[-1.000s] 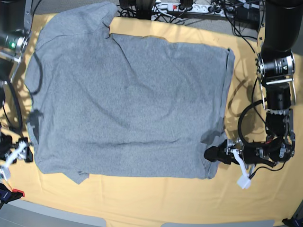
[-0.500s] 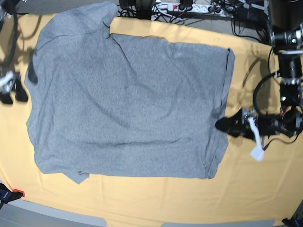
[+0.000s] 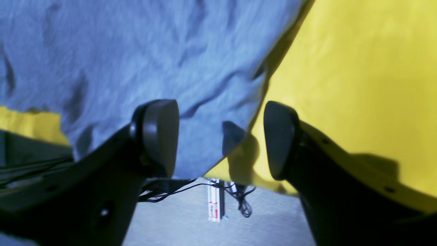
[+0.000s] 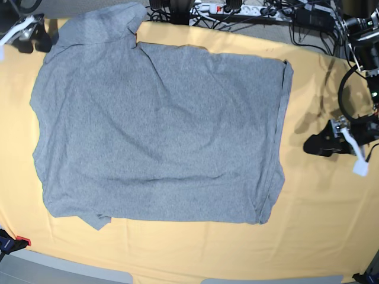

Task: Layout the t-shirt on the table in an organized manner, then fold the t-shirt properly
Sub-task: 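Release the side edges and move both grippers to the shirt's shoulders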

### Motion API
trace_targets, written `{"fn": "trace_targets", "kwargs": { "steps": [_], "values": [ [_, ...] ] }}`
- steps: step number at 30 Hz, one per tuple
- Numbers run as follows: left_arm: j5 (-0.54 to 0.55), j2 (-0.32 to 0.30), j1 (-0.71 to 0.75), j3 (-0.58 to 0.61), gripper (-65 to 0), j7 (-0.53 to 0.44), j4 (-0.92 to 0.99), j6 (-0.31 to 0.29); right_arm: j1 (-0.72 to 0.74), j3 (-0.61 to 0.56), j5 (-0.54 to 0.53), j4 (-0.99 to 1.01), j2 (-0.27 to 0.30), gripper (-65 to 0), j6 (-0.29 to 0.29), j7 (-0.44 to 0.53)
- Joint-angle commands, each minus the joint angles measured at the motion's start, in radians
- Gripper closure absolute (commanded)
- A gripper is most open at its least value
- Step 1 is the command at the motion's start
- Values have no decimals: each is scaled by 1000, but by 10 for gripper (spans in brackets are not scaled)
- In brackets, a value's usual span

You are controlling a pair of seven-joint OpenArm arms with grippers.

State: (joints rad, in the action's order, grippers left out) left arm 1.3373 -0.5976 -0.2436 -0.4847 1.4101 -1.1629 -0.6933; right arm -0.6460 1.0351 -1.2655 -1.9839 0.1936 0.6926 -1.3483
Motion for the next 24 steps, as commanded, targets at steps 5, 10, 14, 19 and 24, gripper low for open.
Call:
{"fn": "trace_targets", "kwargs": {
  "steps": [5,10,14,19,24],
  "values": [
    [30,-38,50,-27,-491,-14,-15,-5,-38,8,46,-8,-33,-402,6,51],
    [39,-39,98,-27,-491,-14,-15,-5,-35,8,238,44,-59,-403,-60,224],
    [44,-39,120,-27,-491,-14,-15,-5,7,8,218,154,-60,-403,-65,229],
    [68,-39,121,-27,-491,-14,-15,-5,67,7,16,289,-60,-403,6,100],
    [68,-39,121,-27,-491,-14,-15,-5,81,3,-151,370,-60,-403,6,0]
  ]
}}
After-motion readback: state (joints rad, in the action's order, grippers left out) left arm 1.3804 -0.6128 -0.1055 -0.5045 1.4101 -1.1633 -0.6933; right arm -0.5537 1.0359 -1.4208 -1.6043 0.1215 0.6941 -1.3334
